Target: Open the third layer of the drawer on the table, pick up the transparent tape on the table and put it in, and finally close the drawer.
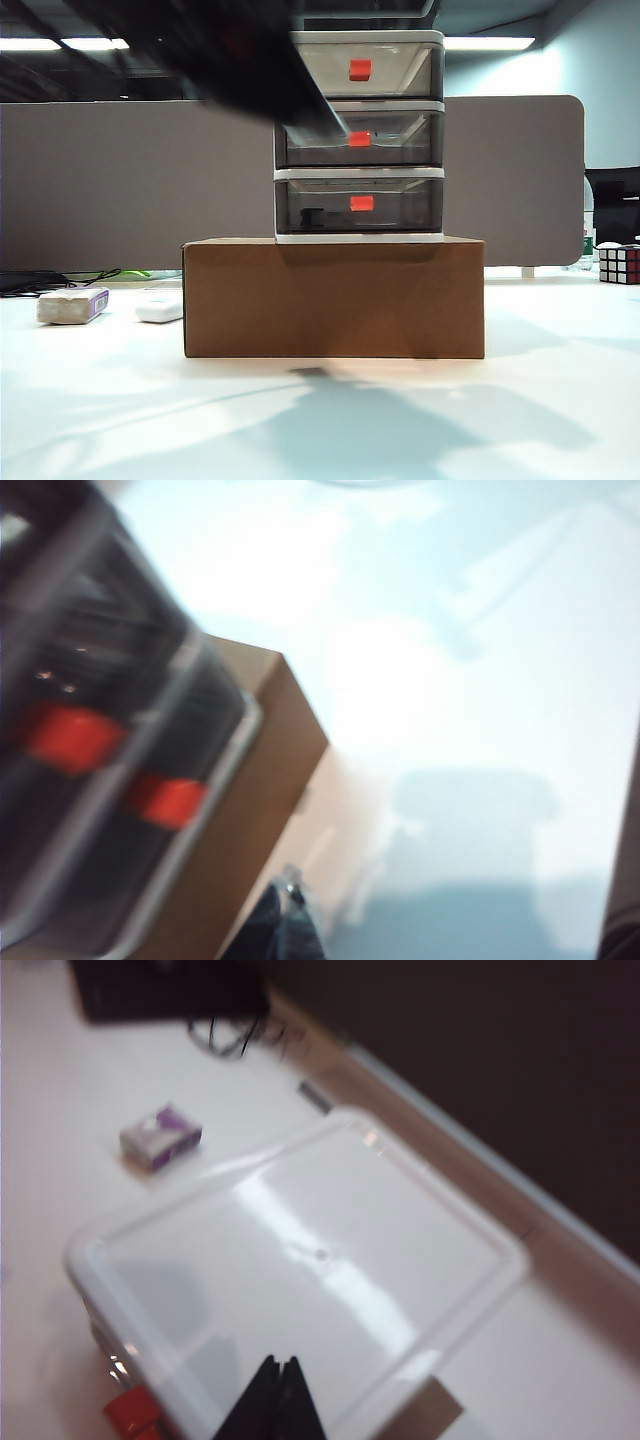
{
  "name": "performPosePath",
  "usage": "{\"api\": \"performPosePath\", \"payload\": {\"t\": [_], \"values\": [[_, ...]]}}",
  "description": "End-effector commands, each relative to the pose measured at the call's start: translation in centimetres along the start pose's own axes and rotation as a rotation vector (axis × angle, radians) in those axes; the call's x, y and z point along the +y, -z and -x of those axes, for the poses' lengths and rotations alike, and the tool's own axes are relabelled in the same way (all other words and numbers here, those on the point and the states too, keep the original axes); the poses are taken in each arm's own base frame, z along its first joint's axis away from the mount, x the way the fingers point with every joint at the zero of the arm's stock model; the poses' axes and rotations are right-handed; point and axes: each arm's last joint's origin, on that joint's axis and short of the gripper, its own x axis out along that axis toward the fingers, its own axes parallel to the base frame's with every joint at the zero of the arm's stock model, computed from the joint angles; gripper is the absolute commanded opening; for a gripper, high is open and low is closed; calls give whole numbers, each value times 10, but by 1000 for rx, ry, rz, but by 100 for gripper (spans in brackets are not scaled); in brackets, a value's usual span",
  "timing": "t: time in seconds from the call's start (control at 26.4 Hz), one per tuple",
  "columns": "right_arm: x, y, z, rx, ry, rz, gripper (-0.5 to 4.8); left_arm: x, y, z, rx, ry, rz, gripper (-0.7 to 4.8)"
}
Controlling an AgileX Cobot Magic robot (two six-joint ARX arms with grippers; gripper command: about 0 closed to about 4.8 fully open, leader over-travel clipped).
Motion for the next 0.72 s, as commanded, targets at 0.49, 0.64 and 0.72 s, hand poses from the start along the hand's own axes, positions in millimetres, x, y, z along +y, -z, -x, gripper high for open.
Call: {"api": "performPosePath", "payload": {"t": [0.49,0.64,0.72], "values": [[55,113,133,-353,100,-80,-5,-22,73,135,-369,-243,142,-6],[64,146,126,-351,117,-83,-5,-27,90,134,-410,-300,164,-6],[68,161,120,-337,115,-89,-5,-28,95,131,-423,-313,211,-6]]}}
